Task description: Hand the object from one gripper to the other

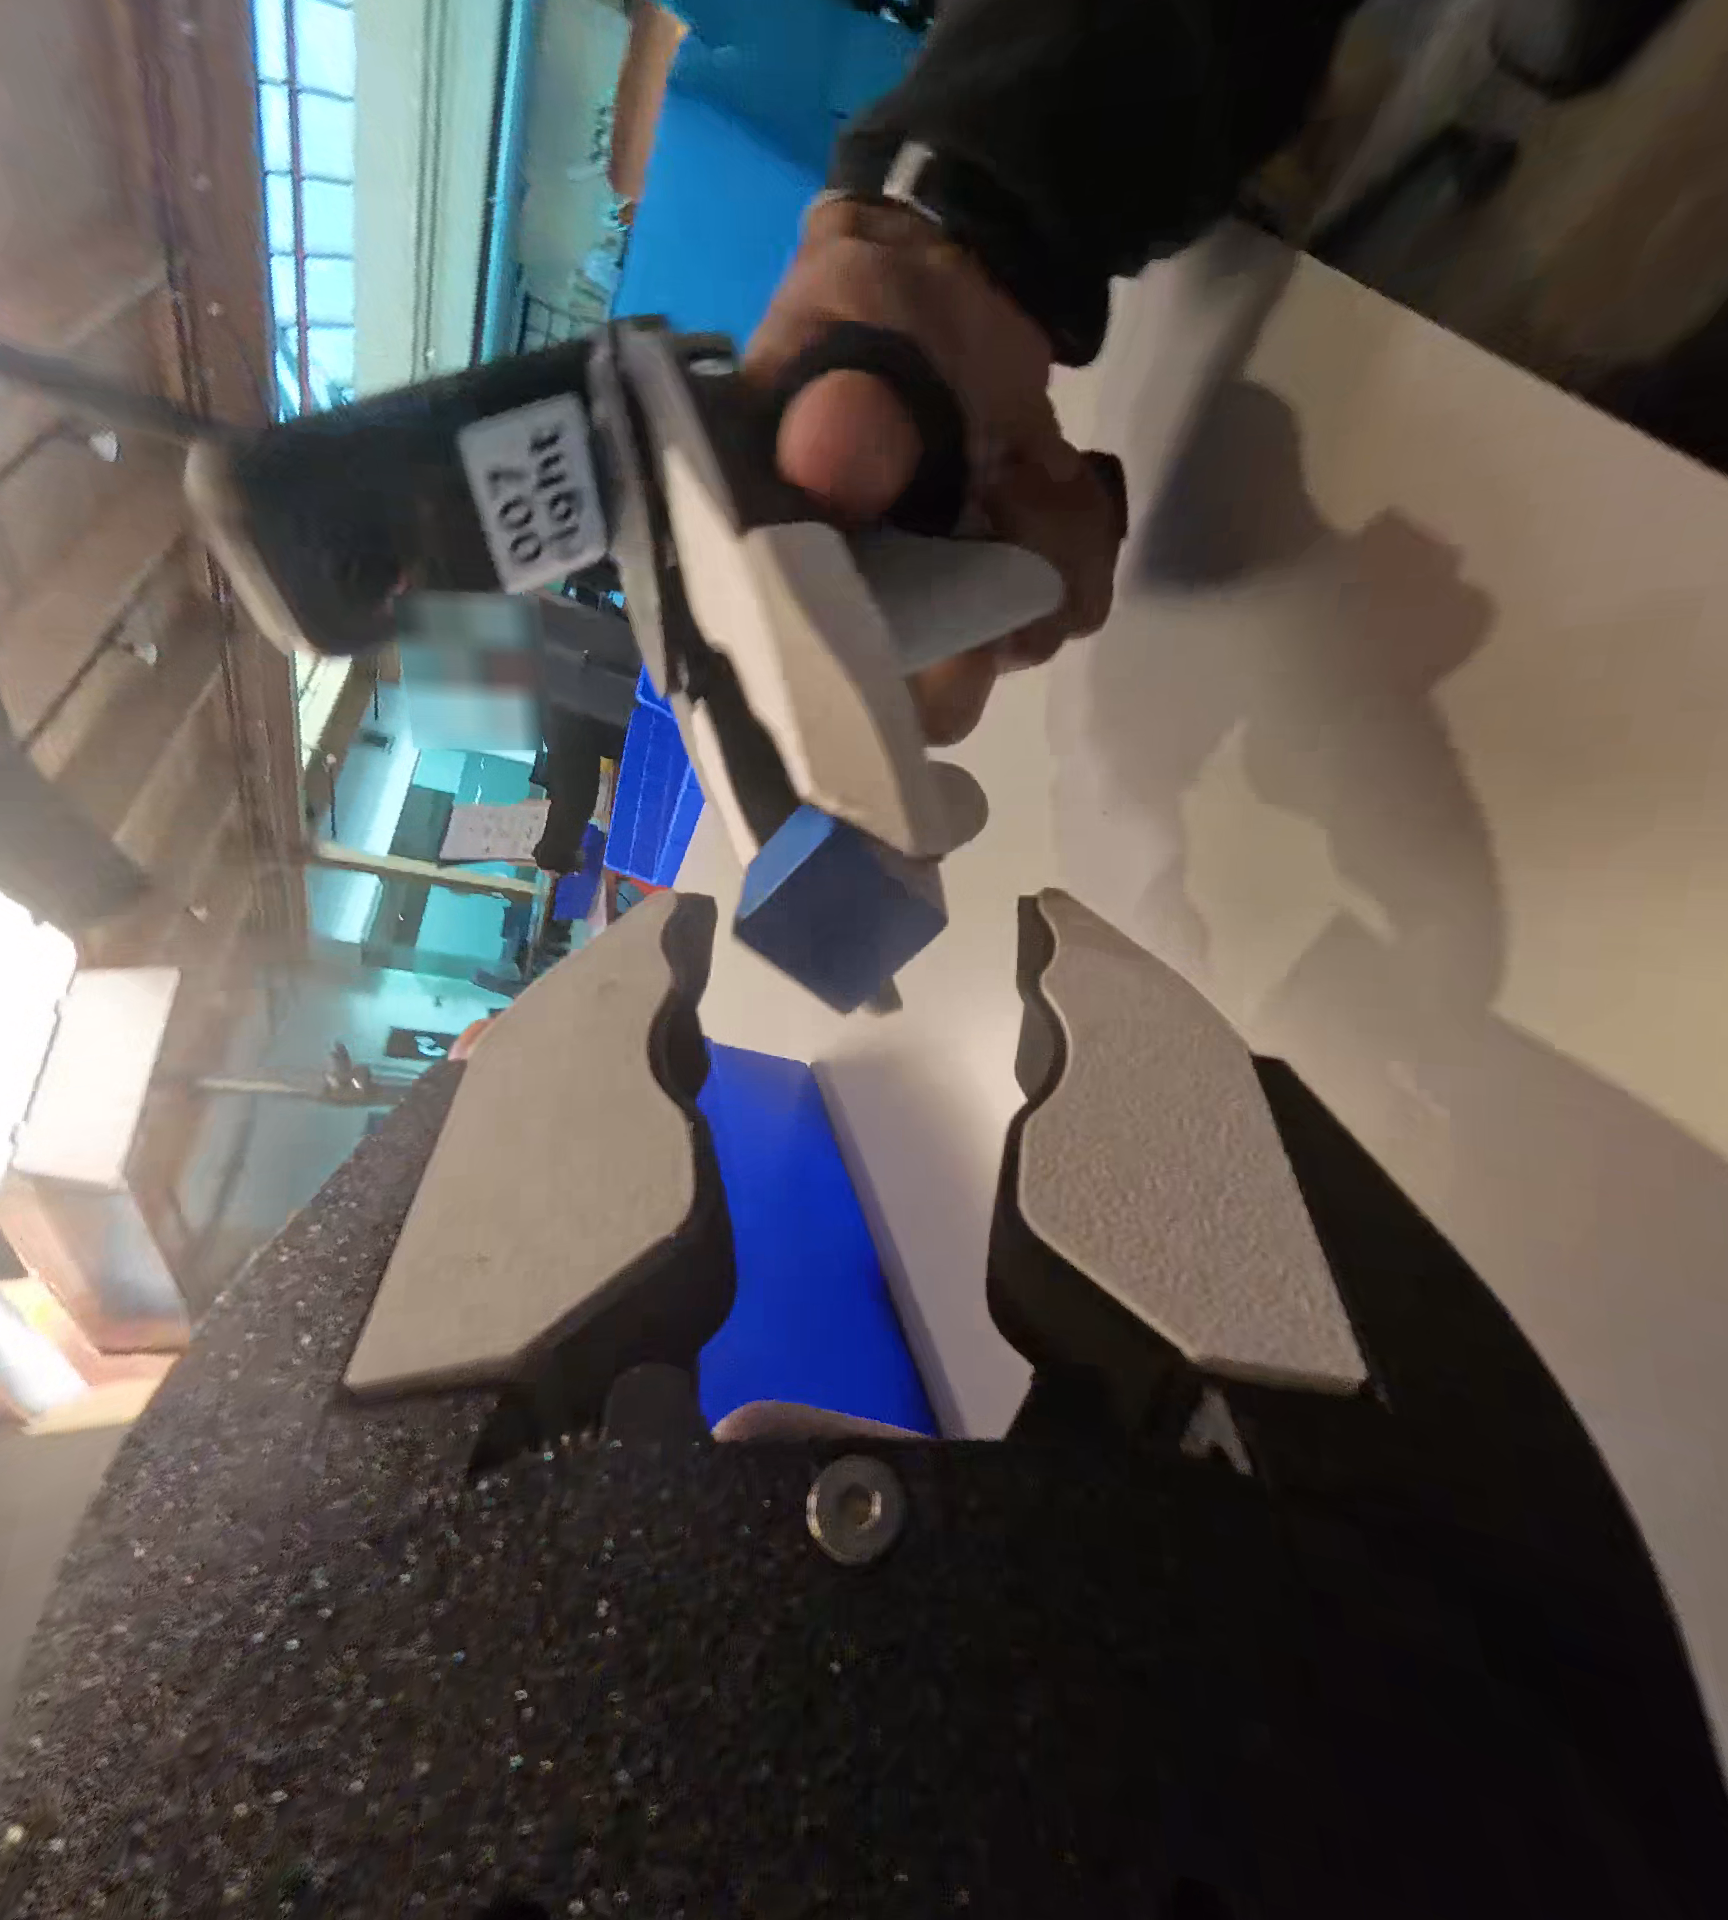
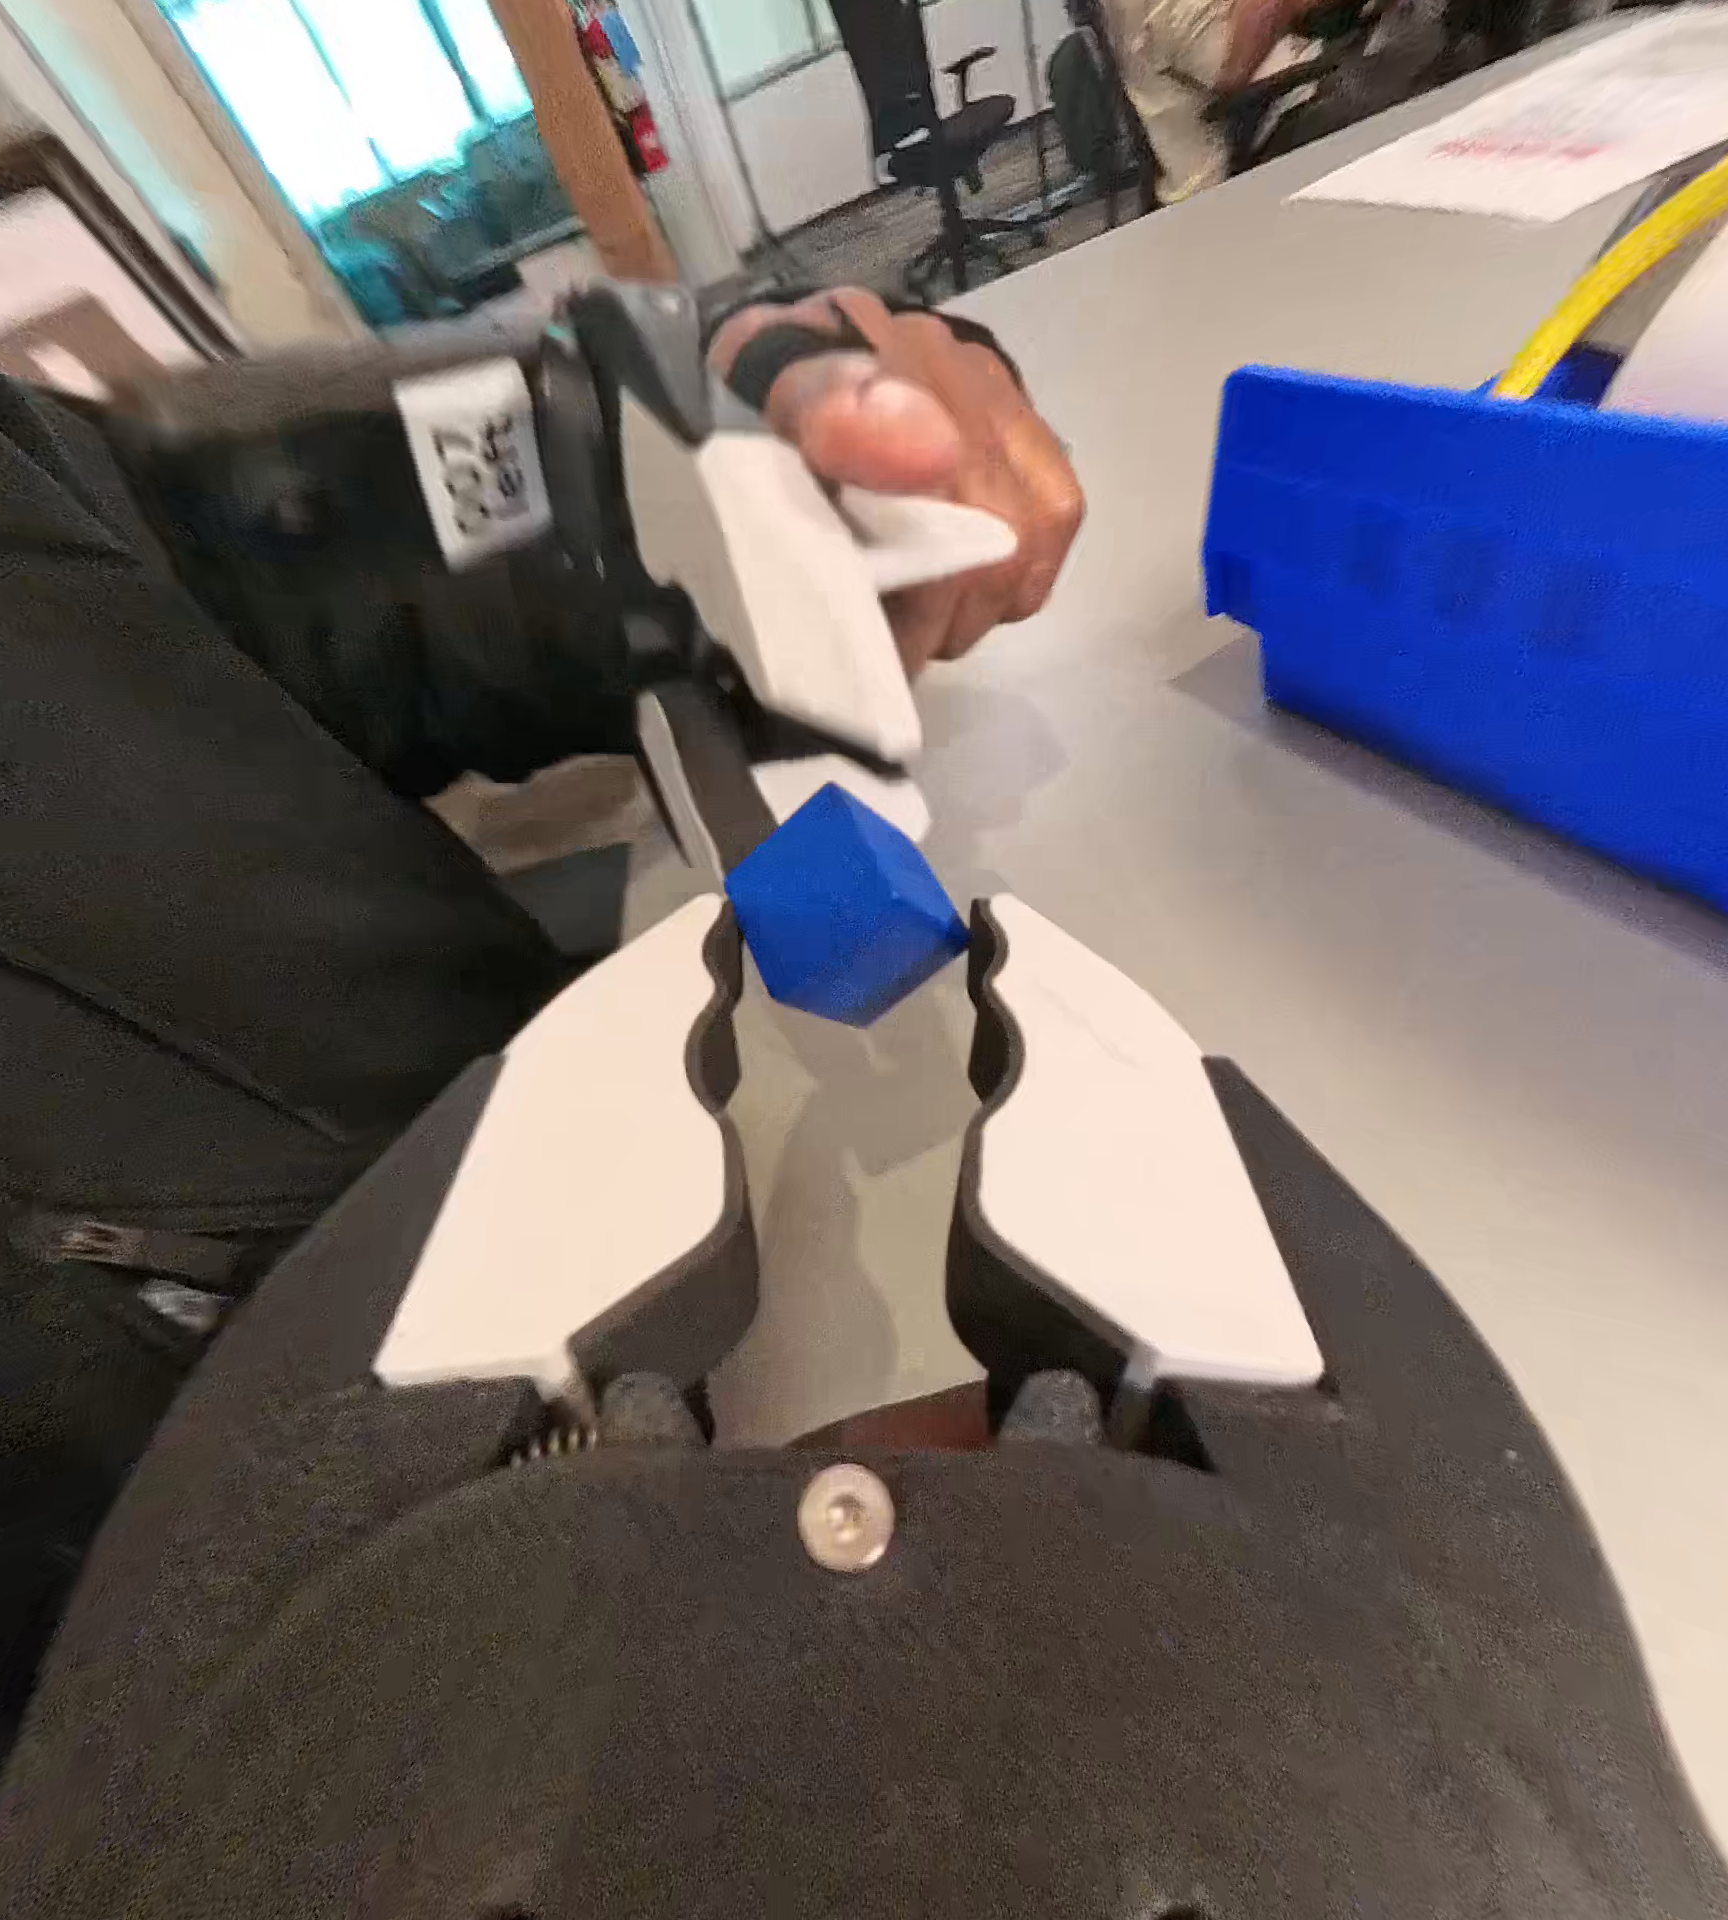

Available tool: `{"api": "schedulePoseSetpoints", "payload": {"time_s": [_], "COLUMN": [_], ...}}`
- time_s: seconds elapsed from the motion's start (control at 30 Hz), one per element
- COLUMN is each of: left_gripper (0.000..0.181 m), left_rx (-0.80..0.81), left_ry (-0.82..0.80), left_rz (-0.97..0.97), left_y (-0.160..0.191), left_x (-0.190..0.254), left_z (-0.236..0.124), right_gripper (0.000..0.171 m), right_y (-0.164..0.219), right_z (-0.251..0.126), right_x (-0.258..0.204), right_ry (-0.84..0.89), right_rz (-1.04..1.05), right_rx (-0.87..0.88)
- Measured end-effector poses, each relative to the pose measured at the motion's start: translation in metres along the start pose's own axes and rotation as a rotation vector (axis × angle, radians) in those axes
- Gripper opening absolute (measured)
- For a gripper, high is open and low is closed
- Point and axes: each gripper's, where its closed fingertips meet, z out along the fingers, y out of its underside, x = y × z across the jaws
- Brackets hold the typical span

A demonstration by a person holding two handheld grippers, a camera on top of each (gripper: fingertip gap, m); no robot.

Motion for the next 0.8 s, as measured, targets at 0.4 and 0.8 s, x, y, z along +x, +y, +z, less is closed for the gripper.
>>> {"api": "schedulePoseSetpoints", "payload": {"time_s": [0.4,0.8], "left_gripper": [0.042,0.042], "left_rx": [0.069,0.706], "left_ry": [-0.117,-0.088], "left_rz": [-1.064,-2.227], "left_y": [0.031,0.004], "left_x": [-0.034,-0.062], "left_z": [0.0,0.01], "right_gripper": [0.05,0.05], "right_y": [-0.034,-0.061], "right_z": [-0.034,-0.035], "right_x": [0.045,0.017], "right_ry": [0.377,1.018], "right_rz": [-0.04,-0.68], "right_rx": [0.377,0.443]}}
